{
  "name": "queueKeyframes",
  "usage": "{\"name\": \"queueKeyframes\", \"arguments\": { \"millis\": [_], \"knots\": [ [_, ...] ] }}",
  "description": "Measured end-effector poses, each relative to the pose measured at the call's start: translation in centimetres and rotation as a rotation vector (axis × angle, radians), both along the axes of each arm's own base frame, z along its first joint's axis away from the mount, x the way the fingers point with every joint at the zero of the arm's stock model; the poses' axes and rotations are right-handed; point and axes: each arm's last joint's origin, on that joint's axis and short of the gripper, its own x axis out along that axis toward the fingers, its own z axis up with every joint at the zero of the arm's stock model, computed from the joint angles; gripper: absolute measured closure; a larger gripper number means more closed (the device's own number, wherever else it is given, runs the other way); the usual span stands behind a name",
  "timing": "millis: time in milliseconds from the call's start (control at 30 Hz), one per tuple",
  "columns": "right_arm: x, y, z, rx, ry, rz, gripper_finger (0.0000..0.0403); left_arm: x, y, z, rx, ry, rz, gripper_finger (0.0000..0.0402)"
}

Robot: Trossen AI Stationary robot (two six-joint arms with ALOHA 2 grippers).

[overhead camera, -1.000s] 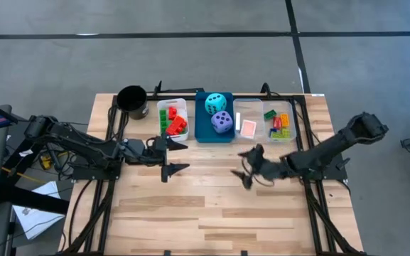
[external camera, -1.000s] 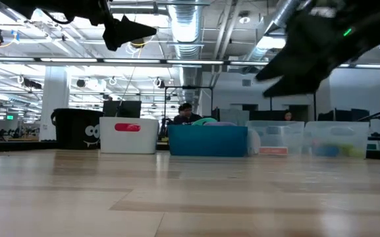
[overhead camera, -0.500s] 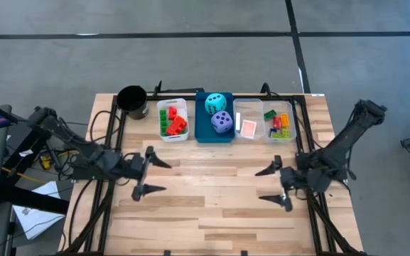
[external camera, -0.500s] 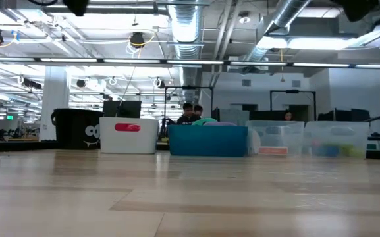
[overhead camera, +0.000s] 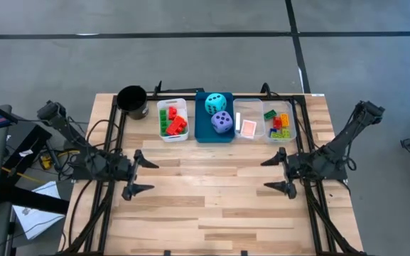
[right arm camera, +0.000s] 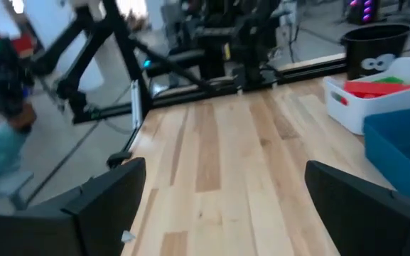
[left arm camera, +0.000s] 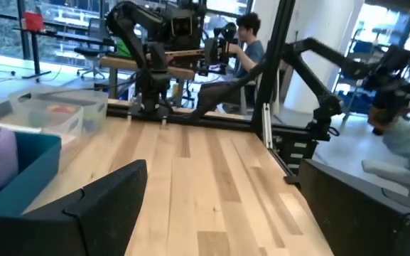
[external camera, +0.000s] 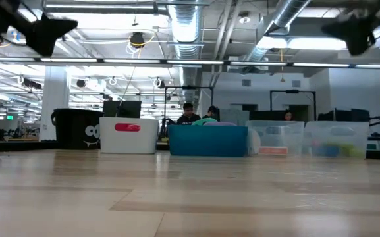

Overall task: Pick & Place Toys
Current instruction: Return to Home Position

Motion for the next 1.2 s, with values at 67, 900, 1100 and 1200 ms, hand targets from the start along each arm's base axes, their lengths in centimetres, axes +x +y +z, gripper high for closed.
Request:
{"name": "queueKeyframes", "arguments": {
  "millis": [67,900,1100,1200],
  "knots": [
    [-0.1,-0.6,-1.4,0.026,-0.023,-0.008,0.0024,-0.4,0.4,-1.1,-0.015,-0.017,0.0,0.0041],
    [0.6,-4.5,-6.2,0.104,-0.111,-0.026,0.0024,-0.8,1.0,-2.4,0.027,-0.051,0.022,0.0041],
    [0.6,-4.5,-6.2,0.1,-0.11,-0.026,0.0024,-0.8,1.0,-2.4,0.027,-0.051,0.022,0.0041],
    [0.6,-4.5,-6.2,0.1,-0.109,-0.026,0.0024,-0.8,1.0,-2.4,0.027,-0.051,0.022,0.0041]
  ]
}}
